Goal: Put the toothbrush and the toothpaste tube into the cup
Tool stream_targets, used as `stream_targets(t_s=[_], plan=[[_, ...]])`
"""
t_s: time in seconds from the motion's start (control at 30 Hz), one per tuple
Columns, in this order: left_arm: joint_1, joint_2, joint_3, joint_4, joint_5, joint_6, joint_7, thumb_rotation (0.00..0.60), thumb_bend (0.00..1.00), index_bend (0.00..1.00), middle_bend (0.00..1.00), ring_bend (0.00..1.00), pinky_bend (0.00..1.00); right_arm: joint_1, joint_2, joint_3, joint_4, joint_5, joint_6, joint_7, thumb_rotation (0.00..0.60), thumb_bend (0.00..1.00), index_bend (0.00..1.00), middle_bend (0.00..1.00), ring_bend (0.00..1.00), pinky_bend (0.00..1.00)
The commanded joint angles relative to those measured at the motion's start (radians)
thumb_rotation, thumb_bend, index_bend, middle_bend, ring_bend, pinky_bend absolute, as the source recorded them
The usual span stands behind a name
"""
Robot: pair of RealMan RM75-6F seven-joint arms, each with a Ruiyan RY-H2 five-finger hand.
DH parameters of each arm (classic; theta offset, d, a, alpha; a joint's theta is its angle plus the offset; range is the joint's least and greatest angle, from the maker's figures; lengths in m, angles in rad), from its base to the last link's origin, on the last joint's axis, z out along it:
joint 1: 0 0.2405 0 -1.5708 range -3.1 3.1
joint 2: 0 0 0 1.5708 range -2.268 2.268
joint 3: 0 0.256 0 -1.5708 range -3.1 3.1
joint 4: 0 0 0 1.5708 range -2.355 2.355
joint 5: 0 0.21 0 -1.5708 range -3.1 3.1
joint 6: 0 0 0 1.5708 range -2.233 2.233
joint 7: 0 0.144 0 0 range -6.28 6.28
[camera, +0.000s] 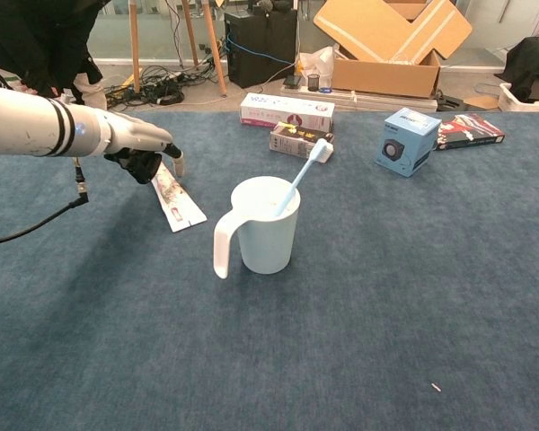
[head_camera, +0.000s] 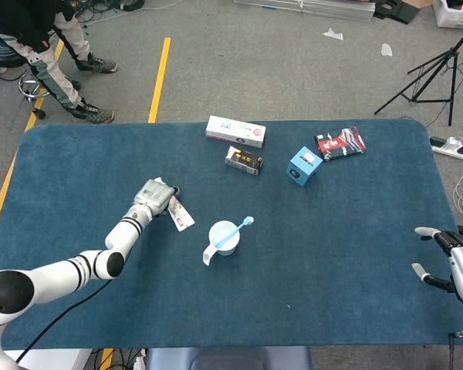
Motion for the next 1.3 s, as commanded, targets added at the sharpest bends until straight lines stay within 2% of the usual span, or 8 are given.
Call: stream_targets(t_s=[0.03,0.67,0.8,0.93,1.03,1.1,1.17,1.3], plan=[[-0.005,0.004,0.014,-0.003,-0.019,0.004,0.007,0.600,1.00,0.21,1.00,0.90,0.86,0.000,0.000,0.000,0.000,-0.001,0.001,0.001,0.600,0.16,0.33,0.42,0.34,0.47],[-0.043,0.095,0.103,-0.142,-0.187,0.097,0.092,0.600,1.00,0.29,1.00,0.90,0.86,0.001,-0.003,-0.003,-0.003,-0.004,-0.004,-0.015,0.600,0.16,0.33,0.42,0.34,0.47],[-0.037,0.111,0.097,-0.166,-0.180,0.119,0.086,0.600,1.00,0.28,1.00,0.89,0.86,0.002,-0.005,-0.005,-0.005,-0.005,-0.005,-0.024,0.600,0.16,0.33,0.42,0.34,0.47],[-0.001,0.123,0.050,-0.177,-0.098,0.160,0.018,0.600,1.00,0.22,0.96,0.83,0.83,0.003,-0.007,-0.005,-0.006,-0.004,-0.008,-0.031,0.600,0.16,0.33,0.42,0.34,0.47],[0.033,0.125,0.015,-0.176,-0.027,0.193,-0.039,0.600,0.79,0.20,0.83,0.75,0.73,0.005,-0.008,-0.005,-0.006,-0.002,-0.011,-0.034,0.600,0.16,0.33,0.42,0.34,0.47],[0.052,0.120,-0.001,-0.171,0.012,0.212,-0.066,0.600,0.51,0.20,0.65,0.63,0.65,0.005,-0.009,-0.005,-0.006,-0.001,-0.012,-0.035,0.600,0.16,0.33,0.42,0.34,0.47],[0.072,0.112,-0.015,-0.161,0.047,0.226,-0.091,0.600,0.35,0.22,0.47,0.48,0.58,0.006,-0.009,-0.005,-0.006,-0.001,-0.014,-0.037,0.600,0.16,0.33,0.42,0.34,0.47],[0.096,0.096,-0.036,-0.140,0.059,0.225,-0.112,0.600,0.21,0.28,0.15,0.16,0.31,0.008,-0.010,-0.005,-0.006,0.002,-0.018,-0.040,0.600,0.16,0.33,0.42,0.34,0.47]])
